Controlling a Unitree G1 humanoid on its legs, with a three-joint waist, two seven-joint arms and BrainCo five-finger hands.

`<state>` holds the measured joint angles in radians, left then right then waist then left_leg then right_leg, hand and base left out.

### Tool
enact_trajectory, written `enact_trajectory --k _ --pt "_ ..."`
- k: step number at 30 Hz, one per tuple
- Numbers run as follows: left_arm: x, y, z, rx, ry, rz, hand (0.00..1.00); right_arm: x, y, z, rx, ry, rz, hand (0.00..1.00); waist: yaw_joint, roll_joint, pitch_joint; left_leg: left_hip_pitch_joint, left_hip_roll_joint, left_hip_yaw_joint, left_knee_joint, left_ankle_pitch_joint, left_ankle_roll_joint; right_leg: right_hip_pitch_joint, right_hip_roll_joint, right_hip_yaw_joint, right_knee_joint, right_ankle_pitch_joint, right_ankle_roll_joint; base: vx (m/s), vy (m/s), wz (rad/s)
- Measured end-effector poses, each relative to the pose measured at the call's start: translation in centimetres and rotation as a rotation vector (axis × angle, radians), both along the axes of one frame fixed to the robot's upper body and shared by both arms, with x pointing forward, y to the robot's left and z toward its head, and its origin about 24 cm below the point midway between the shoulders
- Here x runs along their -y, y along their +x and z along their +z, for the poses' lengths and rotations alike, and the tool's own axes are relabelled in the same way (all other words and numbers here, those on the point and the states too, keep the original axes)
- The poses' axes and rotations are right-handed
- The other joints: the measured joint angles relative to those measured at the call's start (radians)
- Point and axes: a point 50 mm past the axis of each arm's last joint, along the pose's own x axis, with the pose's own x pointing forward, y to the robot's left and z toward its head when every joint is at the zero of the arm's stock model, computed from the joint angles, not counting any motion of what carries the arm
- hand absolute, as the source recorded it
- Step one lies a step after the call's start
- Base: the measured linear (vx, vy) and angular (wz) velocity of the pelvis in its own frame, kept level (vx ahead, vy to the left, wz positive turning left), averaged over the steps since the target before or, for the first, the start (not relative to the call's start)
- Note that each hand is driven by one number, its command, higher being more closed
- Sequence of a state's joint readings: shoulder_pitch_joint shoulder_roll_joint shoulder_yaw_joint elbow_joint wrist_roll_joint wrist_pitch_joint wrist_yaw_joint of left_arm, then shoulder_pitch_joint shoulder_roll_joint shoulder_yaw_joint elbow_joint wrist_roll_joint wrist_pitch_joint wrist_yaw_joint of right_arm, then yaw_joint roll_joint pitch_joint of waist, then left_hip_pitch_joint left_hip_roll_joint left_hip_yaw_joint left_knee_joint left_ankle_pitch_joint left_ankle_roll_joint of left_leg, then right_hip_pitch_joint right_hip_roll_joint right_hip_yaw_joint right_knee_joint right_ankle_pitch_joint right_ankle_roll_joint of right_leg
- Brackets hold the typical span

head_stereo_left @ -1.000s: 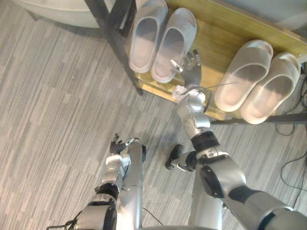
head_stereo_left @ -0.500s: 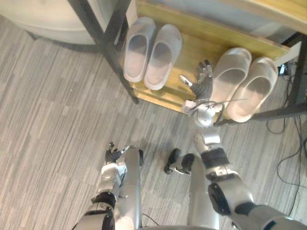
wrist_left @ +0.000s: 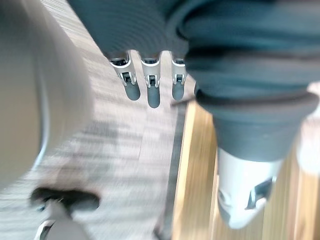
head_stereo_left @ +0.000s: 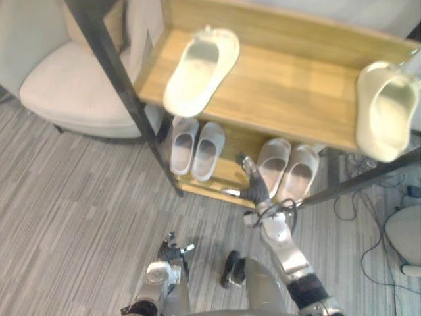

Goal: Organize the slippers on the shoe rack

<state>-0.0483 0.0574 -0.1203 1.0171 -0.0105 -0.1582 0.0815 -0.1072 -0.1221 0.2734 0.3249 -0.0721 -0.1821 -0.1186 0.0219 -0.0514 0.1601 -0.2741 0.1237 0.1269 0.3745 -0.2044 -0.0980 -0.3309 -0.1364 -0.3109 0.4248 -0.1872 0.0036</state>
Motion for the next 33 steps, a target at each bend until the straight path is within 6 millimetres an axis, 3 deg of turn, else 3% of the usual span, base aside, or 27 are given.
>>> enact_trajectory --k 3,5,8,11,13,19,24,27,33 --pt "-0.1 -1.1 -0.5 -0.038 0.014 -0.023 0.00 2.5 -1.6 -4.7 -0.212 -0.074 -0.067 0.00 -0.011 0.021 -0.018 0.100 -0.015 0.028 -0.141 0.055 0.008 0.094 0.020 0.012 -0.153 0.073 0.020 0.12 0.091 -0.17" --pt "-0.3 -1.7 -0.8 -0.060 0.021 -0.024 0.00 4.8 -4.0 -8.4 -0.400 -0.104 -0.150 0.00 -0.018 0.045 -0.037 0.156 -0.029 0.031 -0.217 0.086 0.013 0.162 0.032 0.012 -0.260 0.124 0.030 0.10 0.071 -0.04" --pt "-0.4 -1.9 -0.9 -0.074 0.030 -0.030 0.00 6.9 -7.9 -12.1 -0.621 -0.124 -0.242 0.00 -0.019 0.065 -0.051 0.209 -0.036 0.030 -0.258 0.094 0.015 0.249 0.047 0.010 -0.374 0.175 0.040 0.07 0.057 0.02" --pt "-0.7 -2.3 -1.1 -0.089 0.037 -0.029 0.00 8.3 -11.6 -14.4 -0.788 -0.115 -0.329 0.00 -0.023 0.072 -0.068 0.232 -0.047 0.024 -0.276 0.106 0.017 0.300 0.051 0.007 -0.448 0.210 0.043 -0.01 0.003 0.03" --pt "-0.7 -2.3 -1.1 -0.089 0.035 -0.029 0.00 9.0 -13.4 -15.2 -0.857 -0.109 -0.372 0.00 -0.023 0.073 -0.070 0.244 -0.051 0.021 -0.295 0.115 0.021 0.317 0.057 0.006 -0.475 0.227 0.043 -0.03 -0.009 0.04" --pt "0.3 -2.1 -1.1 -0.085 0.038 -0.099 0.00 9.9 -15.1 -15.8 -0.918 -0.020 -0.500 0.00 -0.030 0.062 -0.074 0.281 -0.067 -0.011 -0.361 0.161 0.031 0.351 0.061 -0.012 -0.514 0.257 0.032 -0.09 -0.020 0.11" --pt "3.1 -1.4 -0.4 -0.030 0.033 -0.280 0.00 9.9 -15.8 -16.0 -0.932 0.015 -0.542 0.00 -0.031 0.049 -0.082 0.307 -0.068 -0.028 -0.394 0.178 0.029 0.367 0.056 -0.019 -0.521 0.254 0.040 -0.11 -0.008 0.08" --pt "5.7 0.3 1.7 0.108 -0.022 -0.431 0.00 10.0 -16.0 -16.0 -0.935 0.015 -0.547 0.00 -0.031 0.044 -0.084 0.309 -0.070 -0.032 -0.408 0.181 0.032 0.367 0.056 -0.010 -0.521 0.254 0.040 -0.06 0.003 0.01" --pt "11.2 1.9 8.4 0.419 -0.300 -0.581 0.00 10.2 -16.1 -16.0 -0.937 0.006 -0.549 0.00 -0.031 0.055 -0.097 0.312 -0.075 -0.052 -0.425 0.182 0.033 0.367 0.056 -0.008 -0.520 0.252 0.042 0.02 -0.002 0.02"
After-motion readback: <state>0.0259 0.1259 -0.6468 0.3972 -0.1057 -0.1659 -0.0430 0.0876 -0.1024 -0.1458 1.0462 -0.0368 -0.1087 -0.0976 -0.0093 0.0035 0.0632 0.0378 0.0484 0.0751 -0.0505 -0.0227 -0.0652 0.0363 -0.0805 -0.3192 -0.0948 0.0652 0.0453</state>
